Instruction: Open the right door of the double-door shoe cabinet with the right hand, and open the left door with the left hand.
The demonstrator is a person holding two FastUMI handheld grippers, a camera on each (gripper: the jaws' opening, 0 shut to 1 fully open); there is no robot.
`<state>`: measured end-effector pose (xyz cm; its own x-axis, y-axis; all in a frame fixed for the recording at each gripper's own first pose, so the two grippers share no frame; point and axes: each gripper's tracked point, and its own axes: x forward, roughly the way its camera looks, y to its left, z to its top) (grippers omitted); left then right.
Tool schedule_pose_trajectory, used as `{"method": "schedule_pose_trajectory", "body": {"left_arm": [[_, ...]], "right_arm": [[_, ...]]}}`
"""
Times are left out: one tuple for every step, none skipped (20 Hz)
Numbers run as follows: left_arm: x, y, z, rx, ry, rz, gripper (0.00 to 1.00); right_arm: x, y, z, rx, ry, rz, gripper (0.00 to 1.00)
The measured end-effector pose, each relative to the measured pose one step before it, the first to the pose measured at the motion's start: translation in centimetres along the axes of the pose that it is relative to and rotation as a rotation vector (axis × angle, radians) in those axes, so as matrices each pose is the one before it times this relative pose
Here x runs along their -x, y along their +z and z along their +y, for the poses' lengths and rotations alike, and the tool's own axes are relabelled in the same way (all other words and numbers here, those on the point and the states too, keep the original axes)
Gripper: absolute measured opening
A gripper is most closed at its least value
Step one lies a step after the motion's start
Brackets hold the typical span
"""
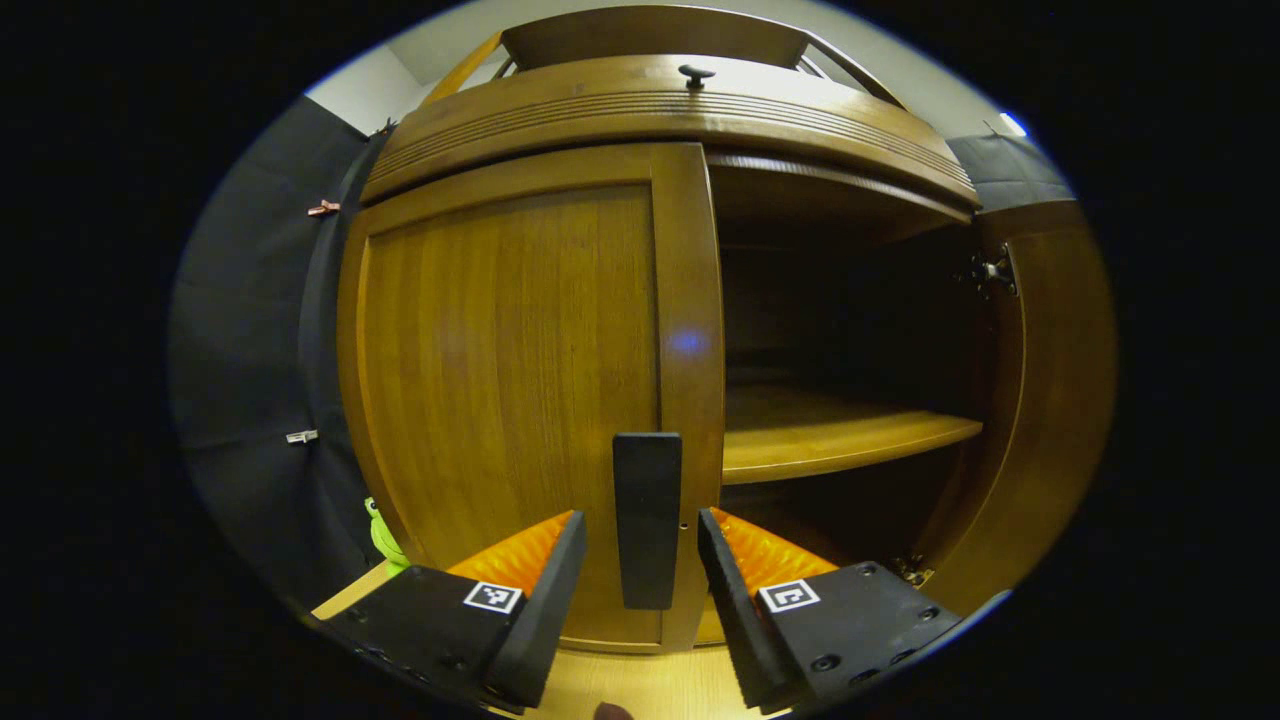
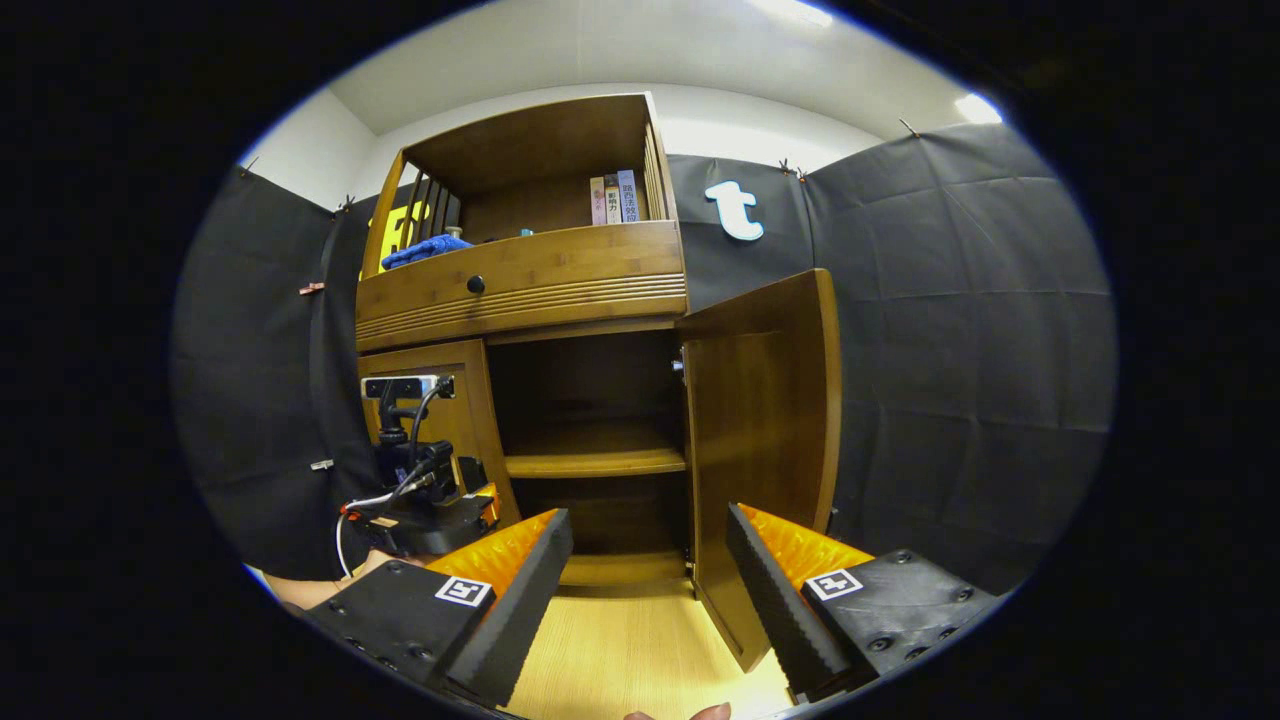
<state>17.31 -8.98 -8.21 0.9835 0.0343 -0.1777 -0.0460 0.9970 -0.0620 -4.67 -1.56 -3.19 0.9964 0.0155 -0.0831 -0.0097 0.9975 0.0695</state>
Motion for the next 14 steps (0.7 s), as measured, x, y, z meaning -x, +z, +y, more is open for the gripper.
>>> {"method": "schedule_pose_trajectory", "body": {"left_arm": [[-0.637,-0.358,0.169,0.00259,0.00550,0.01256,0.69],[-0.474,-0.279,0.098,0.00415,0.00792,0.01040,0.63],[-0.209,-0.157,-0.228,0.01104,-0.00696,0.00611,0.60],[-0.388,0.027,-0.198,0.01075,-0.00561,0.00212,0.53],[-0.105,-0.053,-0.241,0.00677,-0.00311,0.00454,0.50],[-0.205,-0.002,0.058,-0.00455,0.01098,0.00307,0.41],[0.196,-0.051,-0.026,-0.00701,0.00635,0.00137,0.38],[-0.065,-0.051,0.065,-0.00819,0.00429,0.00181,0.37],[0.012,0.020,0.012,-0.00386,0.00174,-0.00111,0.36],[0.013,0.010,0.007,-0.00257,-0.00331,0.00251,0.35],[0.166,-0.155,-0.021,-0.00096,-0.00582,0.00391,0.34],[0.087,0.094,0.008,-0.00501,-0.00668,-0.00095,0.33],[0.105,0.089,0.020,-0.00712,-0.00462,-0.00031,0.33],[0.326,0.198,0.042,-0.00493,-0.00395,-0.00176,0.32]], "right_arm": [[-0.392,-0.056,0.006,-0.00137,-0.00369,0.00162,0.98],[-0.275,-0.160,-0.093,-0.00351,-0.00451,0.00307,0.98],[-0.375,-0.126,-0.066,0.00032,-0.00550,0.00359,0.98],[-0.324,-0.258,-0.092,0.00343,-0.00568,0.00549,0.98],[-0.208,-0.085,-0.089,0.00066,-0.00427,0.00238,0.98],[-0.126,-0.031,0.008,-0.00256,0.00032,0.00086,0.98],[-0.086,0.153,0.049,-0.00137,-0.00099,-0.00134,1.00],[-0.105,0.163,-0.083,0.00111,-0.00125,-0.00355,0.98],[-0.071,0.013,-0.035,0.00139,0.00113,0.00253,0.98],[-0.085,0.025,0.010,-0.00003,0.00096,0.00151,0.98],[0.135,0.016,-0.028,-0.00051,0.00072,0.00020,0.98],[0.111,0.053,0.084,-0.00068,0.00039,-0.00394,1.00],[0.011,0.111,-0.038,0.00004,-0.00005,-0.00281,1.00],[0.077,0.157,0.010,-0.00101,0.00059,-0.00367,0.98]]}}
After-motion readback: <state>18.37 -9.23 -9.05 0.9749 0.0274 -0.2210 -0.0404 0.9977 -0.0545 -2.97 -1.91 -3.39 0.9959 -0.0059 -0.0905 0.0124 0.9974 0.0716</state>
